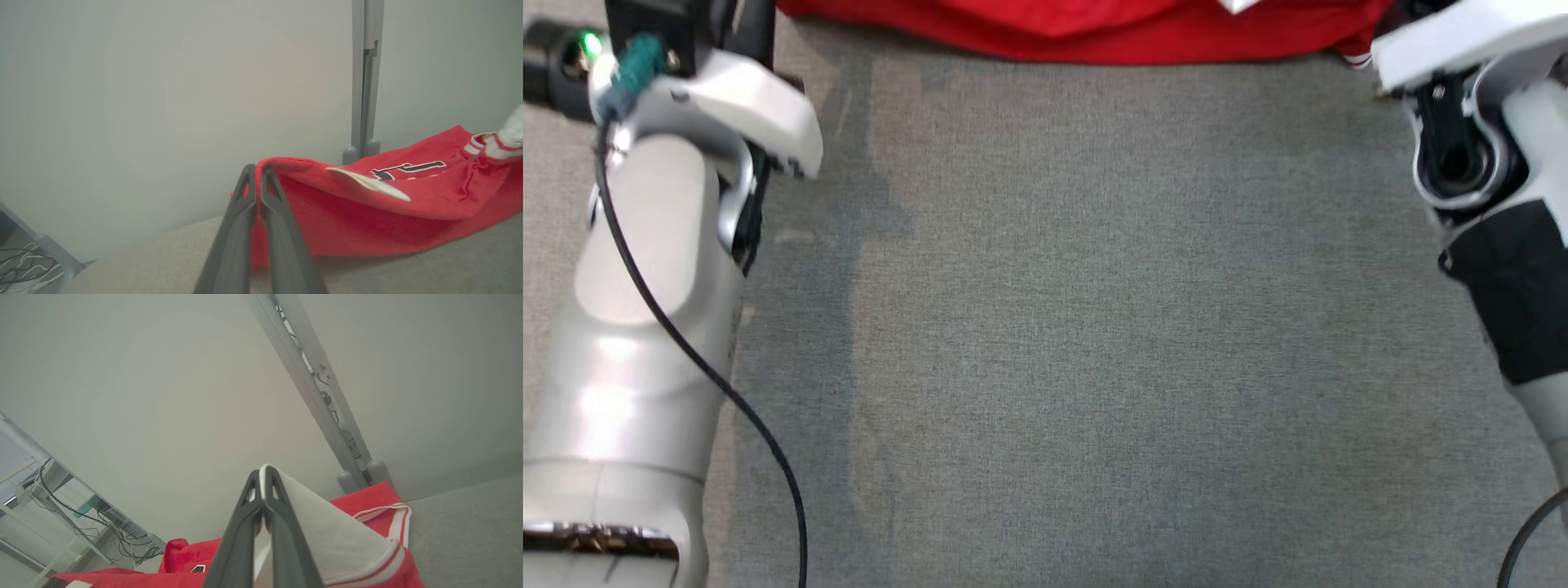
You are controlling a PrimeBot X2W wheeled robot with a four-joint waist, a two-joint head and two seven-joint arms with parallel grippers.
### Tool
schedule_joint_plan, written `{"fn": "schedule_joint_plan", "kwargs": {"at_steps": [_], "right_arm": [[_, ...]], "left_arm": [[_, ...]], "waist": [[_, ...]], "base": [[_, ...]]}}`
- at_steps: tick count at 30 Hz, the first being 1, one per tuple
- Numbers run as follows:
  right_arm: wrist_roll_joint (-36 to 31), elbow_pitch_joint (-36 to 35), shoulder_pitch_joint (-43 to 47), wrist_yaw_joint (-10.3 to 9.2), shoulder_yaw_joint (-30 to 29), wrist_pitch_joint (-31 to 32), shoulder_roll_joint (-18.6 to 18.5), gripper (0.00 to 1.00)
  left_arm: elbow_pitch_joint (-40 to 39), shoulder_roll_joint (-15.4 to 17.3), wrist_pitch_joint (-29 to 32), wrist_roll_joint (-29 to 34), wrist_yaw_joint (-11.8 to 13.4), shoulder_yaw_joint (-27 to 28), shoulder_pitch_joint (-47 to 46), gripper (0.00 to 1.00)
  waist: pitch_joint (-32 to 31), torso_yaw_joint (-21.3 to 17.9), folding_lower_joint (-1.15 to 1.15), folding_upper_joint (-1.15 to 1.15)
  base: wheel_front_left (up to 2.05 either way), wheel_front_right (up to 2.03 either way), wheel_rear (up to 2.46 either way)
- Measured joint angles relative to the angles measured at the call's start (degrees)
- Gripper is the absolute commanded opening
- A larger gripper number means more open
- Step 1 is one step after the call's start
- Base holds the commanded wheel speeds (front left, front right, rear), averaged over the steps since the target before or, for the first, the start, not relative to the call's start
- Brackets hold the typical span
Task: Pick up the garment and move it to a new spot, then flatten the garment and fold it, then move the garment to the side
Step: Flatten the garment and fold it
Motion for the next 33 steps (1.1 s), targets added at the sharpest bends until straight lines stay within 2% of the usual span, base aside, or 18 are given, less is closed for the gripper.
{"fn": "schedule_joint_plan", "kwargs": {"at_steps": [6,17,26,33], "right_arm": [[7.5,-0.3,8.0,0.00,4.1,0.3,-0.7,0.00],[18.9,-4.6,24.3,0.00,6.1,1.1,-2.2,0.00],[23.4,-4.5,32.5,0.00,4.2,0.8,-2.6,0.00],[26.0,-4.1,37.4,0.00,2.5,0.9,-3.3,0.00]], "left_arm": [[0.0,0.0,0.0,1.3,-0.3,-1.5,8.7,0.00],[-4.2,0.2,0.0,1.2,-0.5,-1.6,25.2,0.00],[-6.0,0.0,0.0,1.2,0.5,-0.8,32.2,0.00],[-7.9,1.0,0.0,4.4,2.4,-2.9,37.1,0.00]], "waist": [[-4.7,-0.2,0.00,0.00],[-14.2,-1.3,0.00,0.00],[-18.7,-2.2,0.00,0.00],[-21.3,-2.6,0.00,0.00]], "base": [[0.00,0.00,0.00],[0.00,0.00,0.00],[0.00,0.00,0.00],[0.00,0.00,0.00]]}}
